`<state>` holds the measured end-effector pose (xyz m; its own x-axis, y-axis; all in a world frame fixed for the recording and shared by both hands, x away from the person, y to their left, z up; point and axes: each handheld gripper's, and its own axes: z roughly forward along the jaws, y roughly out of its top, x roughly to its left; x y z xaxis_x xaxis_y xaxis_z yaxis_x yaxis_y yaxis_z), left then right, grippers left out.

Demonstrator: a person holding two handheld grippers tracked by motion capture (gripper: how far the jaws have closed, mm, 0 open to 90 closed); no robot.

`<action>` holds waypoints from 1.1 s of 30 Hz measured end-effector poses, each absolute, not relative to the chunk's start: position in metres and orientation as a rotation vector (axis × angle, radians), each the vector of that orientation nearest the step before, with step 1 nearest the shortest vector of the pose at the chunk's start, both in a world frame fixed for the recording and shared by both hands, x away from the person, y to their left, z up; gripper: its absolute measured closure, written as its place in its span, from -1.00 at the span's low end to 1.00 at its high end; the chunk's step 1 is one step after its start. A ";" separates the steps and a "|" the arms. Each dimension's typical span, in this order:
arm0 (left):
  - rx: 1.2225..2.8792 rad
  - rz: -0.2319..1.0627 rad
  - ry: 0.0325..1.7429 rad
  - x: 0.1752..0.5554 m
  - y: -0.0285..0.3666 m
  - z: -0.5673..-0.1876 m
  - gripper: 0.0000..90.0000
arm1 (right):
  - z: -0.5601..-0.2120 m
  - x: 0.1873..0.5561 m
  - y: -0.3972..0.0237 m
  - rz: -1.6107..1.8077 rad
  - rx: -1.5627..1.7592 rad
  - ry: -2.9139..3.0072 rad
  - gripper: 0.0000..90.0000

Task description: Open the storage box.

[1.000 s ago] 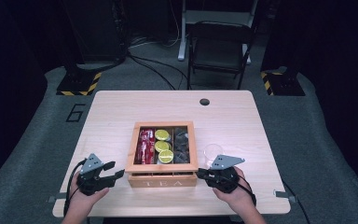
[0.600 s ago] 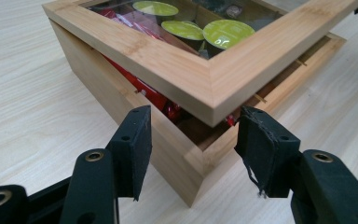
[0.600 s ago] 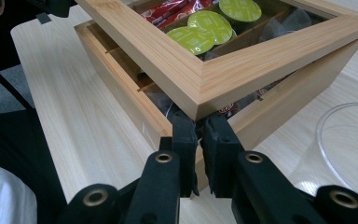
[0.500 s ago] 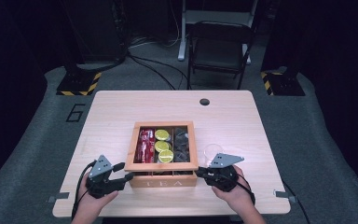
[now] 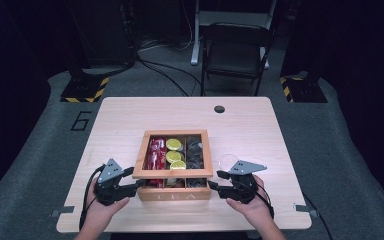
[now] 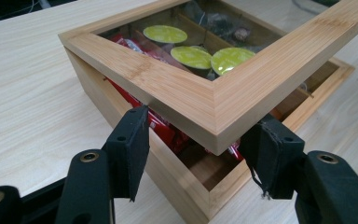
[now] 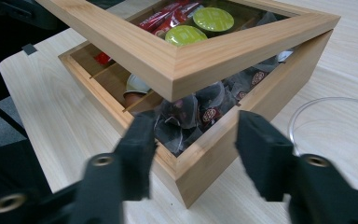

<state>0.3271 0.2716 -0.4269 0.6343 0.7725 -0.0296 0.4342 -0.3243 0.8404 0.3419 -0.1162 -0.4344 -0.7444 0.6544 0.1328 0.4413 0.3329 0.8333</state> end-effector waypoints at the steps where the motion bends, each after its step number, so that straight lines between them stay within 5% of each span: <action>1: 1.965 0.480 0.948 0.327 0.272 -0.427 -0.05 | -0.434 0.342 -0.116 1.371 0.994 2.370 -0.03; 6: 1.969 0.469 0.944 0.331 0.272 -0.422 -0.08 | -0.428 0.347 -0.113 1.347 1.015 2.350 -0.45; 12: 1.954 0.493 0.939 0.335 0.272 -0.409 -0.10 | -0.418 0.350 -0.108 1.325 0.993 2.364 -0.49; 33: 1.937 0.495 0.925 0.355 0.272 -0.373 -0.10 | -0.388 0.364 -0.095 1.327 0.905 2.253 -0.15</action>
<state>0.3549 0.2720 -0.3735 0.6390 0.7688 -0.0244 0.4060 -0.3101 0.8597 0.3636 -0.0946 -0.3880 -0.7242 0.6896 0.0050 0.3387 0.3494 0.8736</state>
